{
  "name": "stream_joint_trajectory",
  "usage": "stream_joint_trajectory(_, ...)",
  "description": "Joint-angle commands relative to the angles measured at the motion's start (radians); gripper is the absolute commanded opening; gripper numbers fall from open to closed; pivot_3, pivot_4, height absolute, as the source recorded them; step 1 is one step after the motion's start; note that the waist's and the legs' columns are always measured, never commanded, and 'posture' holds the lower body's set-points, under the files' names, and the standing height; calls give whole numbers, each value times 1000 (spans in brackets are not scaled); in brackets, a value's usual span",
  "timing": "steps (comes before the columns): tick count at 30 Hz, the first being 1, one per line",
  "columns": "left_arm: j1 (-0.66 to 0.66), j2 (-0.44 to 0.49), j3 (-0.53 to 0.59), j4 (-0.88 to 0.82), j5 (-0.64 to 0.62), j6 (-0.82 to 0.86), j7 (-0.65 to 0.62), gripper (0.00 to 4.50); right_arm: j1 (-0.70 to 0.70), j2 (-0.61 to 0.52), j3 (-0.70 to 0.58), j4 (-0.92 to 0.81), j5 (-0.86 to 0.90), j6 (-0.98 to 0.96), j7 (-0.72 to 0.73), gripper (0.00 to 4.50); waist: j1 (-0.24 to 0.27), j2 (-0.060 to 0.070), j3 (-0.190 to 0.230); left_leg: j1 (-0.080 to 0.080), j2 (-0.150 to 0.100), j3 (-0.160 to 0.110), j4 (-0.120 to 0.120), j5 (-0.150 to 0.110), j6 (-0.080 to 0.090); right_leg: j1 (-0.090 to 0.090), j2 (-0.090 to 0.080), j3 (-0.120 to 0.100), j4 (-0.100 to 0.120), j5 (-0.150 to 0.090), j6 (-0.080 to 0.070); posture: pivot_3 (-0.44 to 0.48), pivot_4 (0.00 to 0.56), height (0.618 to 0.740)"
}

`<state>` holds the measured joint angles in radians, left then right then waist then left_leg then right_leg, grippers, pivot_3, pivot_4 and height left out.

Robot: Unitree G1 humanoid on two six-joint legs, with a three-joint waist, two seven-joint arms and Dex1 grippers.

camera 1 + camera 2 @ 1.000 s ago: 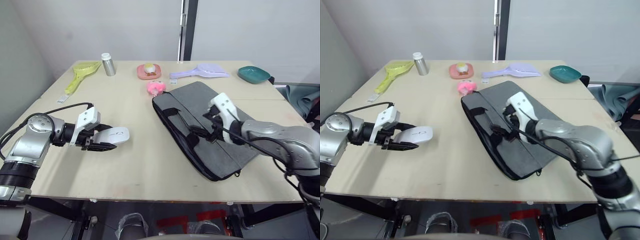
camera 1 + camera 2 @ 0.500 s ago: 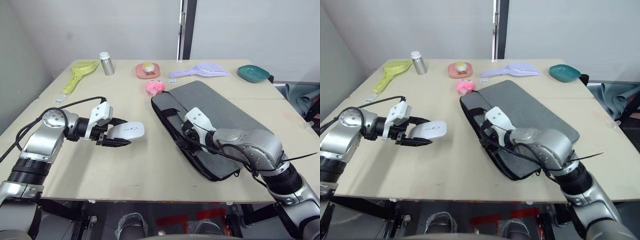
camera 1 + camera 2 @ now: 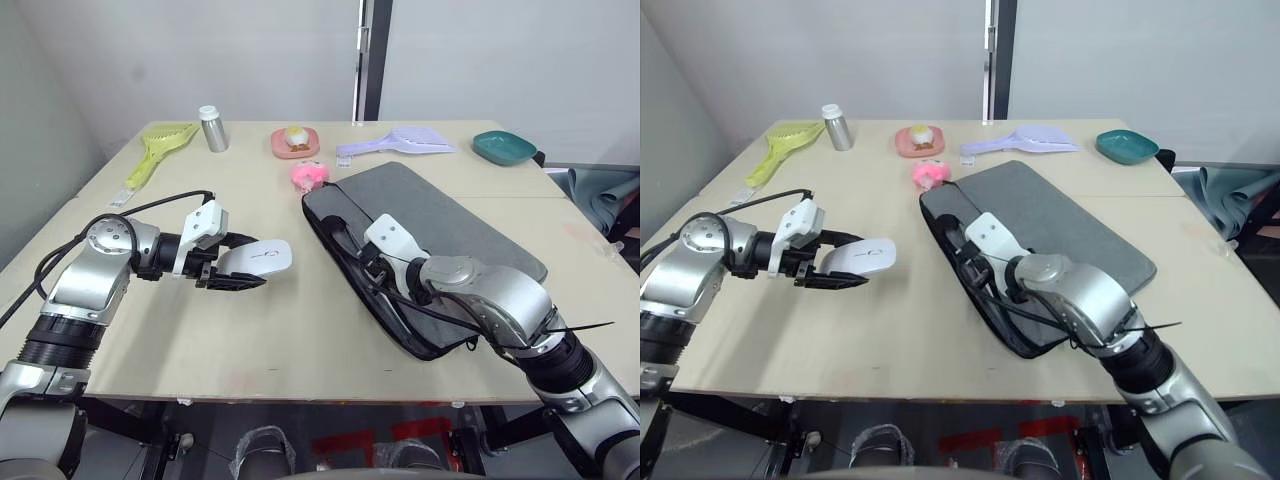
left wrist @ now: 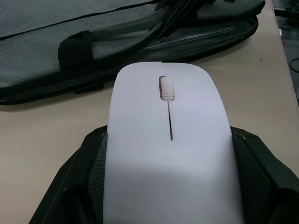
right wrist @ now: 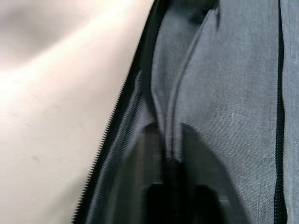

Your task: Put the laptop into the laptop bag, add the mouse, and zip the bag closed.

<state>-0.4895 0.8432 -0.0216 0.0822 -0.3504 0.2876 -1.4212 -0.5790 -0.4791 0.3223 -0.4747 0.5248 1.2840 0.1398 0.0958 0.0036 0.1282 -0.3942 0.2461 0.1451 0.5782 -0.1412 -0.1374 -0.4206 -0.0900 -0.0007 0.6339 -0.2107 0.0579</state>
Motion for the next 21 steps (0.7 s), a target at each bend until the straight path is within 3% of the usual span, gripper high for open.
stream_joint_trajectory(1, -44, -23, -25, -3, 11, -11, 10, 2872, -31, 104, -178, -52, 70, 70, 10, 34, -1, 0, 0, 0, 0, 0, 0, 0, 0, 0, 0, 0, 0, 0, 0, 0, 150, 740)
stream_joint_trajectory(6, -90, -74, -65, 18, 31, 7, 49, 2872, -112, 170, -393, -73, 118, 163, 18, 34, 1, 0, 0, -1, 0, 0, 0, 0, 0, -2, 0, 0, 2, 0, -1, 0, 150, 740)
stream_joint_trajectory(12, -104, -145, -126, 42, 95, -4, 124, 2872, -234, 142, -573, -103, 166, 191, 43, 34, 4, 1, 0, -3, 0, 0, 0, 0, 0, -2, 0, 0, 1, 0, -1, 0, 150, 740)
stream_joint_trajectory(21, -202, -342, -127, 94, 135, 163, 394, 2872, -219, 170, -574, -110, 175, 211, 43, 34, 8, 1, 1, -4, 0, -1, 1, 1, 0, -3, 0, 0, 1, 0, 0, 0, 150, 740)
